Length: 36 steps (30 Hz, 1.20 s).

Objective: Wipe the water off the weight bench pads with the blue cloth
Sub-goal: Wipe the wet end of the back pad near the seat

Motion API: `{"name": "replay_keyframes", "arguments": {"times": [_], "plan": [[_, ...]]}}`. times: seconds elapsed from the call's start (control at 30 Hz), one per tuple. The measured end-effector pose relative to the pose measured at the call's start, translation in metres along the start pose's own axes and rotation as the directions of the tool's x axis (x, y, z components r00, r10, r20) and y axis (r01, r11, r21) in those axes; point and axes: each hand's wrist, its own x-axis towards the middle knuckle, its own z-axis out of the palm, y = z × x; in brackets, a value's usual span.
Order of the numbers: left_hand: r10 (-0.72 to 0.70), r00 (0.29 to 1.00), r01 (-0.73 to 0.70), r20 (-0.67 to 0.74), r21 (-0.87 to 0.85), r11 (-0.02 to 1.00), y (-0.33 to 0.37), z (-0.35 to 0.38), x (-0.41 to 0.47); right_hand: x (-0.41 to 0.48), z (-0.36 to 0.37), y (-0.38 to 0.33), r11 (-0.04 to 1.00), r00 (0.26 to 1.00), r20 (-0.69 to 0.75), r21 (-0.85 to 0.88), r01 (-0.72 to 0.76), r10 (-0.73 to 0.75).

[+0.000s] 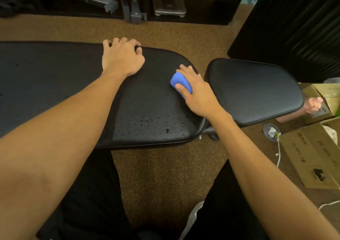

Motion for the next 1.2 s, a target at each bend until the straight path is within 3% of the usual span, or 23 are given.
{"name": "replay_keyframes", "arguments": {"times": [0.1,0.23,0.4,0.57,0.73,0.9,1.1,1.2], "plan": [[-0.002,1.0,0.002,-0.003,-0.006,1.0,-0.001,0.0,0.0,-0.016,-0.005,0.009,0.999,0.998,0.048,0.023,0.027,-0.028],[-0.002,1.0,0.002,0.0,-0.01,1.0,0.0,-0.002,-0.001,0.0,-0.003,0.004,0.993,0.991,-0.076,0.039,-0.111,0.113],[-0.001,1.0,0.001,-0.008,-0.014,1.0,0.001,-0.002,-0.001,-0.028,-0.003,0.008,0.999,0.998,0.043,0.0,0.053,-0.053],[0.0,1.0,0.0,-0.011,-0.017,1.0,0.001,-0.002,-0.002,-0.015,-0.005,0.011,0.995,0.994,-0.068,0.057,-0.078,0.081],[-0.004,1.0,0.004,-0.014,-0.018,1.0,0.001,-0.003,-0.002,-0.042,-0.004,0.011,0.997,0.997,0.024,-0.006,0.074,-0.074],[-0.001,1.0,0.001,-0.006,-0.018,1.0,0.001,-0.002,-0.002,-0.028,-0.008,0.014,0.999,0.997,-0.056,0.016,-0.05,0.05],[0.002,1.0,-0.002,-0.005,-0.009,1.0,0.0,-0.001,0.0,-0.05,-0.006,0.014,0.998,0.997,0.035,-0.014,0.068,-0.068],[0.0,1.0,0.0,-0.002,0.004,1.0,-0.001,-0.001,0.0,-0.039,-0.009,0.015,0.998,0.998,-0.035,0.034,-0.051,0.052]]}}
